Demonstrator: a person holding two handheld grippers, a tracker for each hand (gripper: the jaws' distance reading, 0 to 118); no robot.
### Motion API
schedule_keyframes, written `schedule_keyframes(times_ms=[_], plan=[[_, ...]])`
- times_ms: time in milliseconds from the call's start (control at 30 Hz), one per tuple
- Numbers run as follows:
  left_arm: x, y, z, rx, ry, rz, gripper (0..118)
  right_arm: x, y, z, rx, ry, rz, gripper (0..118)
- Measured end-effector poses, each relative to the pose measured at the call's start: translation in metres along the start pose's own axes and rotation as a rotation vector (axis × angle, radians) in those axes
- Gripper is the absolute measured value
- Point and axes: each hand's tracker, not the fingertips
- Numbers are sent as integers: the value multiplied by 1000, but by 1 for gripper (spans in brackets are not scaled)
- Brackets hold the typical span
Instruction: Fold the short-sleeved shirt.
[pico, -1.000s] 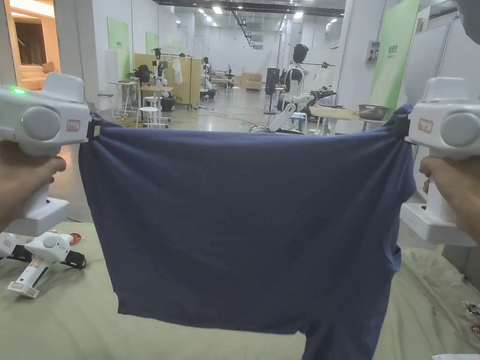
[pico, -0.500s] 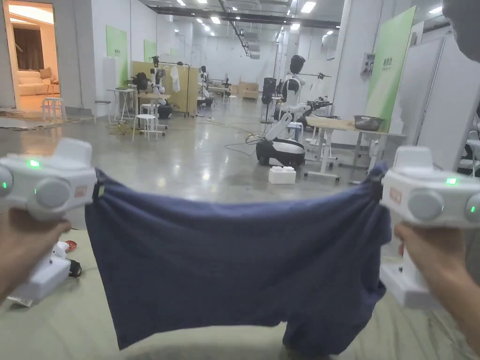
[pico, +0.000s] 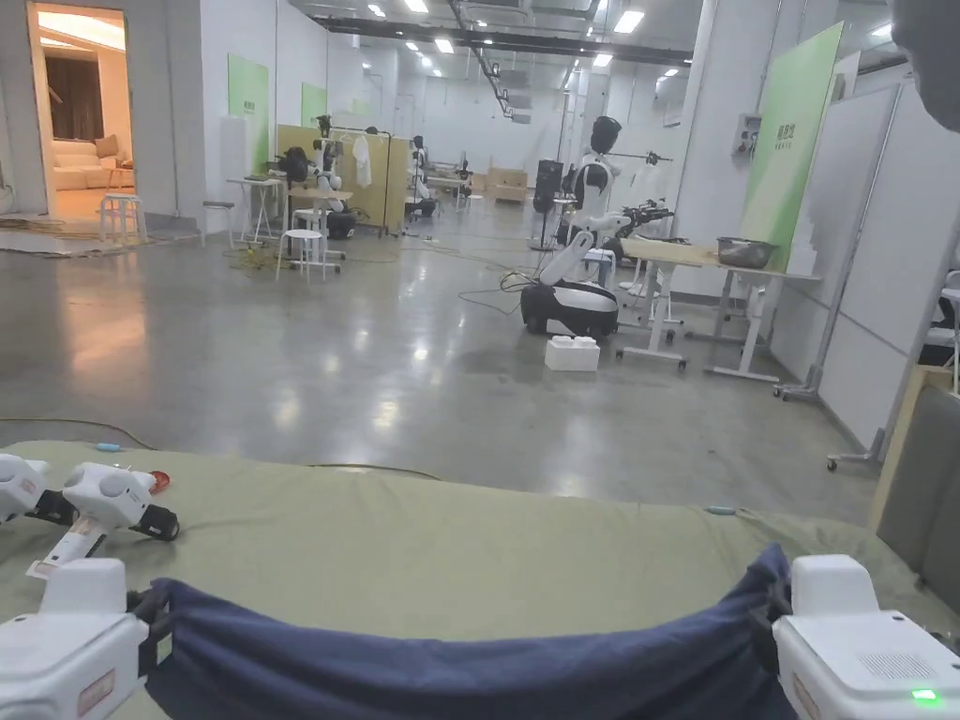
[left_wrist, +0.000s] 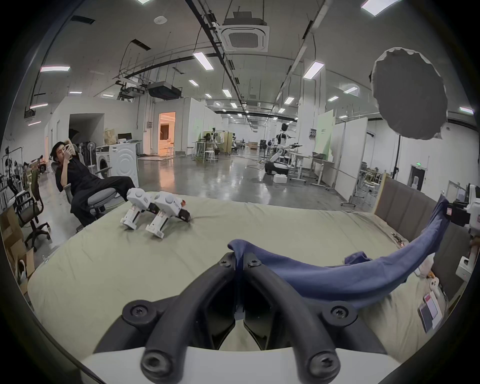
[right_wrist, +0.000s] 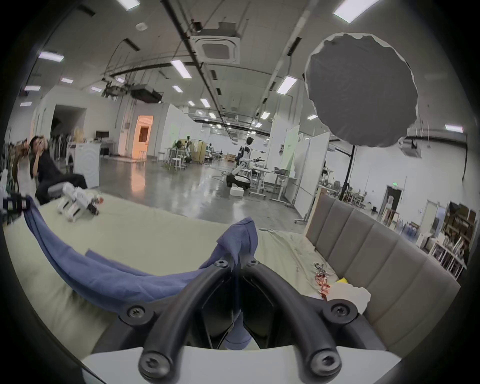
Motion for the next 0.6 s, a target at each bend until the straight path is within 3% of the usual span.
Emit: schedule_keyframes(times_ms=[100,200,300,600], plan=[[-8,-21,39,-5,-2,-8,0,5,-24,34,-45,13,-47,1],[-18,-35,73,-3,-5,-4,0,1,-41,69,-62,1,12,1],[-27,-46,106,-7,-3,23,0,2,-52,101,-92,33,-32,1],[-16,-86,170,-150,-6,43,0,-8,-82,168,-203,3,-14,1]])
